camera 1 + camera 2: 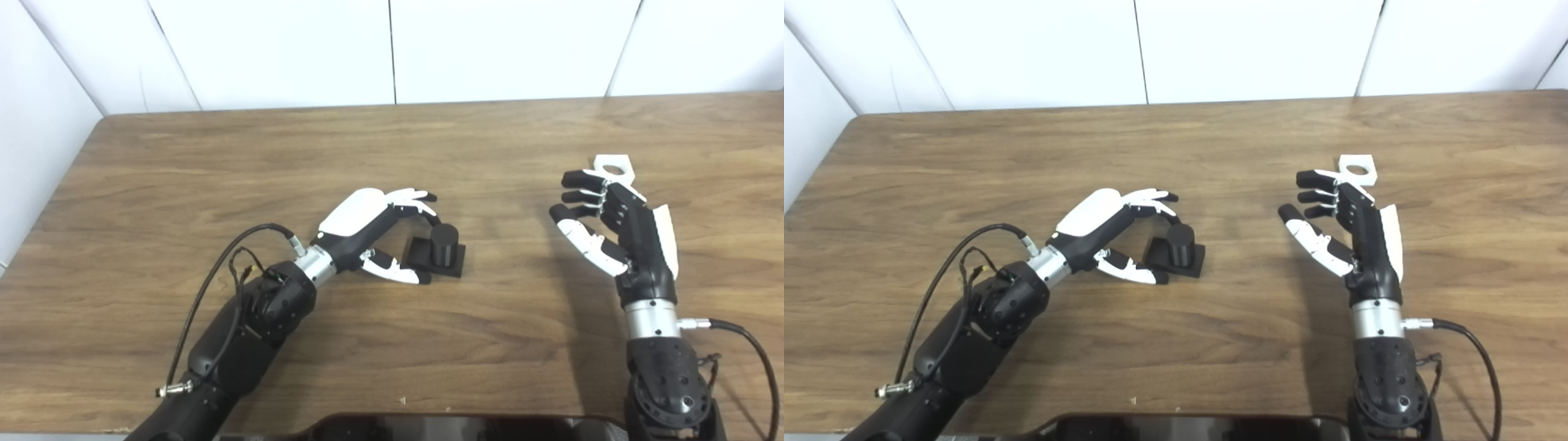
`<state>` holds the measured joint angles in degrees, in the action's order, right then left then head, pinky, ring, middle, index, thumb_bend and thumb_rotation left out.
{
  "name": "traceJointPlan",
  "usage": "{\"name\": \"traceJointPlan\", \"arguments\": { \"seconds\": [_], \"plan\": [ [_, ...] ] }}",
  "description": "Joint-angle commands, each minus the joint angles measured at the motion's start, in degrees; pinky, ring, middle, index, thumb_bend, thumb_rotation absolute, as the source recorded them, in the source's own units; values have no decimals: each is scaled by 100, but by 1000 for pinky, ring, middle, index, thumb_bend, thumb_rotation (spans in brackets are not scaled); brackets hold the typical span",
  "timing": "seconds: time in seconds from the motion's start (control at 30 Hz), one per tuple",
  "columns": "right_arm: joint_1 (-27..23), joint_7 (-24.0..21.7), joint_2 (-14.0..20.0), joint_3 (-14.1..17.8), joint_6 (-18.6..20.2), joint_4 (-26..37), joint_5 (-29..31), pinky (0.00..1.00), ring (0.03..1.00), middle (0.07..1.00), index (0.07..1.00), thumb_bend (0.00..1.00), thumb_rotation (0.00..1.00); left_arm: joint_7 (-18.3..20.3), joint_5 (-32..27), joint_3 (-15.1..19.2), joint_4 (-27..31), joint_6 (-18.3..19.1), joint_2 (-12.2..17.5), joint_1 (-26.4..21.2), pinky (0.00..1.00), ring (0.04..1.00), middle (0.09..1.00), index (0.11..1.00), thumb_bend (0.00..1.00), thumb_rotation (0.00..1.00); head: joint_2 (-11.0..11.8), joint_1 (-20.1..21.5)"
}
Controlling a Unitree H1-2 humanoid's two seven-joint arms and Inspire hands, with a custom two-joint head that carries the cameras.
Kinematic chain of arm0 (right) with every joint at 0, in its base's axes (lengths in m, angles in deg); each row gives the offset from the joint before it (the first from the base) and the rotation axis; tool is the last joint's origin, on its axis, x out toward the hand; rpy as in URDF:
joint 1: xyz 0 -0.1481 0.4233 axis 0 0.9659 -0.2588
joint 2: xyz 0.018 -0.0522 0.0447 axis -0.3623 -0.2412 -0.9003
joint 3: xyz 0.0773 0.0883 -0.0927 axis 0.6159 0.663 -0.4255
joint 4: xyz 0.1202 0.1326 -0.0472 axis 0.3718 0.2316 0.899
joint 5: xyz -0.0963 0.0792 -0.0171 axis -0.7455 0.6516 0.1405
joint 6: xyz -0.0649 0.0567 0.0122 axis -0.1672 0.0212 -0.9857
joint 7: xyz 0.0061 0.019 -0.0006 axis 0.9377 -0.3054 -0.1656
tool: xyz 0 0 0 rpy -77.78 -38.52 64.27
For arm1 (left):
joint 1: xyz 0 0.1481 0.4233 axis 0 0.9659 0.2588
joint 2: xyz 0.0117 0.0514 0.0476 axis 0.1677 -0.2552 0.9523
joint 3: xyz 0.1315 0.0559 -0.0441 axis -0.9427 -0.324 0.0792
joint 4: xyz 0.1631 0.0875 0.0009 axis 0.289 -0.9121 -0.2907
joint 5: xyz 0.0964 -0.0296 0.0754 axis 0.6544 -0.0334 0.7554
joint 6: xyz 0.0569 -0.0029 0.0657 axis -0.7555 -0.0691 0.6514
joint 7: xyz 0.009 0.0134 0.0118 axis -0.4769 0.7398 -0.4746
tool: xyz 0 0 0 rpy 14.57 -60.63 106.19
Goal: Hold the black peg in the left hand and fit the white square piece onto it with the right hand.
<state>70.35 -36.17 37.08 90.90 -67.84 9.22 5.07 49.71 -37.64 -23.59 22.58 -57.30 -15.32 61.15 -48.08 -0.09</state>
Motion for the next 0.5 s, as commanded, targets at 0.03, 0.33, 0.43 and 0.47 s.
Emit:
{"name": "traceJointPlan", "arguments": {
  "seconds": [0.03, 0.33, 0.43, 0.47],
  "plan": [
    [-80, 76, -26, 40, -154, 259, 26, 557, 649, 693, 668, 569, 399, 67, 204, 38, -171, 266, 116, 10, 800, 917, 894, 666, 794, 296, -13, -3],
    [-72, 48, -5, 73, -110, 303, 30, 561, 652, 696, 671, 572, 419, -279, 361, 52, -333, 177, 64, 20, 786, 887, 832, 488, 524, 78, -36, -21],
    [-74, 56, -18, 78, -103, 314, 29, 557, 648, 692, 669, 565, 402, -377, 388, 59, -344, 165, 53, 26, 780, 886, 830, 487, 523, 74, -40, -37],
    [-76, 60, -23, 79, -105, 312, 32, 554, 645, 690, 668, 567, 401, -395, 397, 52, -346, 168, 56, 23, 782, 887, 831, 487, 522, 74, -40, -51]
  ]
}}
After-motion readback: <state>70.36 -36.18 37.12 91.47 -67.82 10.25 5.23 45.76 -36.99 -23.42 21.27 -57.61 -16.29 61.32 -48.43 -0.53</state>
